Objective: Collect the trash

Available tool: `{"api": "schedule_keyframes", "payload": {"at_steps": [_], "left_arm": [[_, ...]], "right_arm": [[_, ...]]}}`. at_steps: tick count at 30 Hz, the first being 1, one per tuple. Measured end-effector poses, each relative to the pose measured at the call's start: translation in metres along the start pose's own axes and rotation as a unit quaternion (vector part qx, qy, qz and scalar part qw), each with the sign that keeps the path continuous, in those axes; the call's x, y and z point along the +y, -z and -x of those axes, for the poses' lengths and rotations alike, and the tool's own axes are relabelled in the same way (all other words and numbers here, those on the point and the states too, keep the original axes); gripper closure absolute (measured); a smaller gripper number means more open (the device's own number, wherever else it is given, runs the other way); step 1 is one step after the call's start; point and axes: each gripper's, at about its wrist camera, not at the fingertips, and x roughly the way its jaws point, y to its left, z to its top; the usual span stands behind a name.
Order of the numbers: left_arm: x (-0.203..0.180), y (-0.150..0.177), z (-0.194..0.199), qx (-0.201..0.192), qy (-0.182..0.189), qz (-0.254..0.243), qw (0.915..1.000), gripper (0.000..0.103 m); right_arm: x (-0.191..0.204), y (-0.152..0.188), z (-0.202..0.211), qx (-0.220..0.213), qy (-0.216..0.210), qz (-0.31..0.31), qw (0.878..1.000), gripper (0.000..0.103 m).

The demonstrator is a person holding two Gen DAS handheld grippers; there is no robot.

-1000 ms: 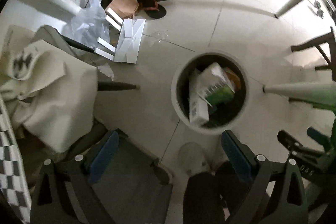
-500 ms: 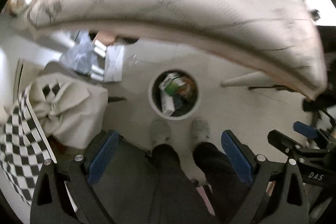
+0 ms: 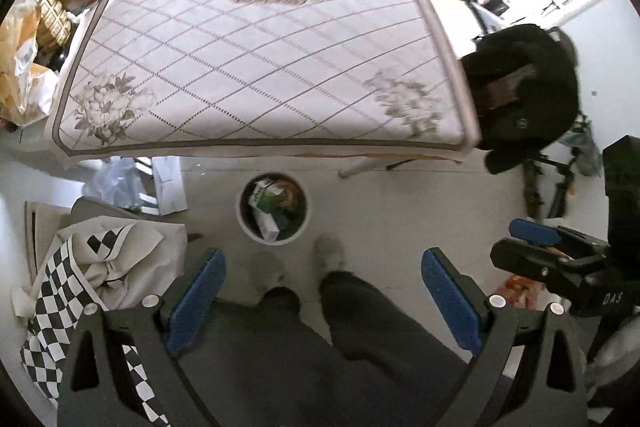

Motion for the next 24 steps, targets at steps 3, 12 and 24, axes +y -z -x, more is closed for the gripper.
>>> {"api": "schedule_keyframes", "payload": {"at_steps": [3, 12, 24], "left_arm": [[-0.005, 0.004, 0.025, -0.004, 0.022, 0.000, 0.9997, 0.003], [-0.020, 0.011, 0.081, -0.032, 0.056, 0.013, 0.9978, 0.003], [-0.036, 0.021, 0.106, -0.052, 0.060, 0.020, 0.9966, 0.003]], "right_arm": [[0.011, 0.008, 0.029, -0.013, -0.006, 0.002, 1.000, 0.000], [0.028, 0.023, 0.080, -0.018, -0.045, 0.009, 0.999, 0.000], [0.023, 0.026, 0.086, -0.008, -0.052, 0.026, 0.998, 0.000]]}}
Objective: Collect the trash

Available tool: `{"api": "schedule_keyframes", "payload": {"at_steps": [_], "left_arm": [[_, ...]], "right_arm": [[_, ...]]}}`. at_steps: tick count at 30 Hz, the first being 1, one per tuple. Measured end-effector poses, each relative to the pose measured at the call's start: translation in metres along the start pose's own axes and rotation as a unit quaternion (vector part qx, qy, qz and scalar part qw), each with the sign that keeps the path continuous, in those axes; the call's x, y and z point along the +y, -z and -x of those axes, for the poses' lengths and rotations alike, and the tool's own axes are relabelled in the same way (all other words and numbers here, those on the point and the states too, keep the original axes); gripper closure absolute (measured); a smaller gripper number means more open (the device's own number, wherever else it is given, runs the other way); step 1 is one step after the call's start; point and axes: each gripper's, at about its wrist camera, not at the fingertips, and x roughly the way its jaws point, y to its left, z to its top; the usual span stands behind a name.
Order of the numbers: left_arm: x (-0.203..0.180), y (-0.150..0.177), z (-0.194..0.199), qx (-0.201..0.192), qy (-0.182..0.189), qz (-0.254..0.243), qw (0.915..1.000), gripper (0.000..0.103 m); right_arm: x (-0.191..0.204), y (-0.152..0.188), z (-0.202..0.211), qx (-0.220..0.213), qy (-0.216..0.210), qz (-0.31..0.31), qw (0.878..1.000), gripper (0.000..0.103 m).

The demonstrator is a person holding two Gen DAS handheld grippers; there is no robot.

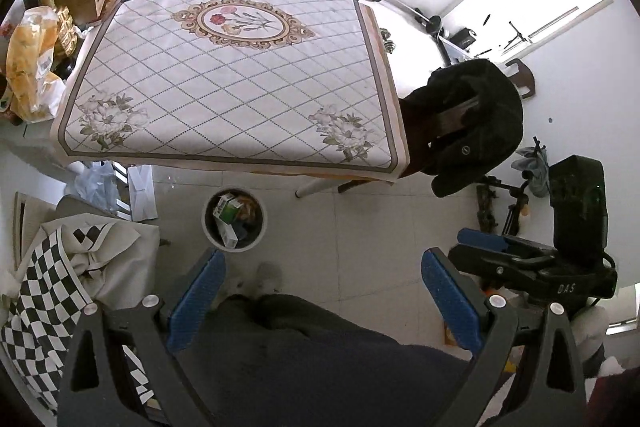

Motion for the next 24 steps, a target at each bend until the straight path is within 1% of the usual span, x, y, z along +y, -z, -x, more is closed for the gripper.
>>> {"api": "schedule_keyframes", "payload": {"at_steps": [3, 7, 24], "left_arm": [[0.0005, 0.0024, 0.0007, 0.000, 0.004, 0.005, 1.0000, 0.000], [0.0012, 0.0029, 0.0010, 0.001, 0.004, 0.008, 1.0000, 0.000], [-0.0042, 0.0009, -0.0011, 0.006, 0.017, -0.006, 0.9998, 0.000]], "right_arm": [[0.0007, -0.0002, 0.0002, 0.006, -0.001, 0.006, 1.000, 0.000], [0.0019, 0.0001, 0.0007, 0.013, -0.002, 0.010, 1.000, 0.000], [0.0008, -0.0022, 0.0044, 0.014, -0.004, 0.011, 1.000, 0.000]]}}
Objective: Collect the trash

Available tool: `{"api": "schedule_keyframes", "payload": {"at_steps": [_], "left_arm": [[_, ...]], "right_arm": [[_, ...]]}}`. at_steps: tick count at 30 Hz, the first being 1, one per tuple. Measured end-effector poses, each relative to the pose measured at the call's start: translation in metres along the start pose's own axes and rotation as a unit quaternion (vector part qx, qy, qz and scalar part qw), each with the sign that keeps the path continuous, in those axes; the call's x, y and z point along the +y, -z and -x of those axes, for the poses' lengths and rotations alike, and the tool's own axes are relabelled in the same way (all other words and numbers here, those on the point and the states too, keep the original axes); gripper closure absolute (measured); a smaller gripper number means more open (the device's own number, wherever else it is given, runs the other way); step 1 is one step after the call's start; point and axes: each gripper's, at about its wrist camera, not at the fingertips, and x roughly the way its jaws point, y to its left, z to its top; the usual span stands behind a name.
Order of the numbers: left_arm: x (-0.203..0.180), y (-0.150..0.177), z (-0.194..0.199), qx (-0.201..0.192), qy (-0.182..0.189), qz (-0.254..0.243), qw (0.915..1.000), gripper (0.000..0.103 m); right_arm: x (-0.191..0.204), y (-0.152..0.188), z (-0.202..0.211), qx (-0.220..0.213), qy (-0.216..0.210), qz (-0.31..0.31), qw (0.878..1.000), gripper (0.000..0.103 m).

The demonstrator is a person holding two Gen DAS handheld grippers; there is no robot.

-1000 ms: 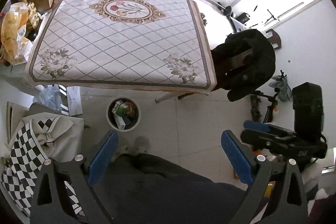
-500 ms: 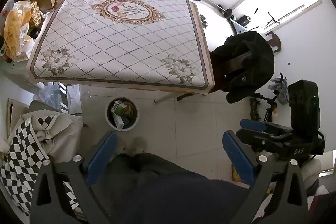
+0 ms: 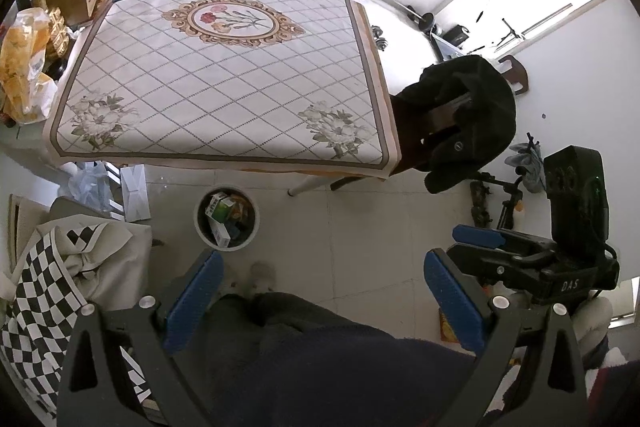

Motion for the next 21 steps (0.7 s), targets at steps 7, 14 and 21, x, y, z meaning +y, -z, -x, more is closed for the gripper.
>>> {"api": "schedule_keyframes", "payload": {"at_steps": [7, 14, 21], "left_arm": [[-0.0023, -0.0014, -0.0048, 0.009, 0.009, -0.003, 0.9999, 0.000], [-0.0042, -0.0036, -0.0051, 0.006, 0.011, -0.008, 0.9999, 0.000], [-0.0065, -0.0052, -0.0061, 0.009, 0.013, -0.011, 0.9998, 0.000]], "right_arm": [[0.0003, 0.0044, 0.0035, -0.003, -0.002, -0.006, 1.000, 0.000], [0.0014, 0.0064, 0.0055, -0.005, -0.004, -0.009, 1.000, 0.000], [0.0028, 0.0075, 0.0058, -0.006, -0.004, -0.011, 1.000, 0.000]]}}
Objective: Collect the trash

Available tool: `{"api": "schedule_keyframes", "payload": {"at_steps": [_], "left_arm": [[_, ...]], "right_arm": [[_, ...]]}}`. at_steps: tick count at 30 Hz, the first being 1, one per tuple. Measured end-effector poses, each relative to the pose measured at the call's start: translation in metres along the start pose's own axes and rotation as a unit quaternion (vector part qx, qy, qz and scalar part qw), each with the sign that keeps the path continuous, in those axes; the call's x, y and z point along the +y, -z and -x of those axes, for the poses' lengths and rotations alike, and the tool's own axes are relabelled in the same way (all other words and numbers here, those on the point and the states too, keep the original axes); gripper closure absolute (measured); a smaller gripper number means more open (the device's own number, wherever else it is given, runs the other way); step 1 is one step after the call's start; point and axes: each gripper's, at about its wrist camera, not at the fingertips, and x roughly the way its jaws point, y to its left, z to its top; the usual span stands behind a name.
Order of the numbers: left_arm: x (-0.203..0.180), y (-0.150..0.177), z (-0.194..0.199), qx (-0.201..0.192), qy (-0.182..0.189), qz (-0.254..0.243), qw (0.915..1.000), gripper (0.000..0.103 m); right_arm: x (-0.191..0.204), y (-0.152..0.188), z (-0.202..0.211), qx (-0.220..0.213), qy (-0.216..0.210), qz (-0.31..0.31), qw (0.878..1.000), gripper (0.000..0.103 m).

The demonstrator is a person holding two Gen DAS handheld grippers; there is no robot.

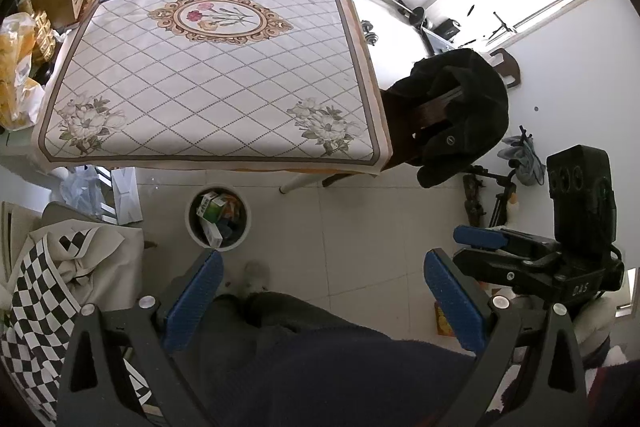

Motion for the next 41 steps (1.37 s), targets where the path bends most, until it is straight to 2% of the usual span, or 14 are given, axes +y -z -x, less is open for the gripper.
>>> {"api": "schedule_keyframes", "payload": {"at_steps": [41], "left_arm": [[-0.0023, -0.0011, 0.0020, -0.005, 0.005, -0.002, 1.0000, 0.000]], "right_arm": [[0.0079, 0.0020, 0.0017, -0.001, -0.007, -0.004, 1.000, 0.000]]}}
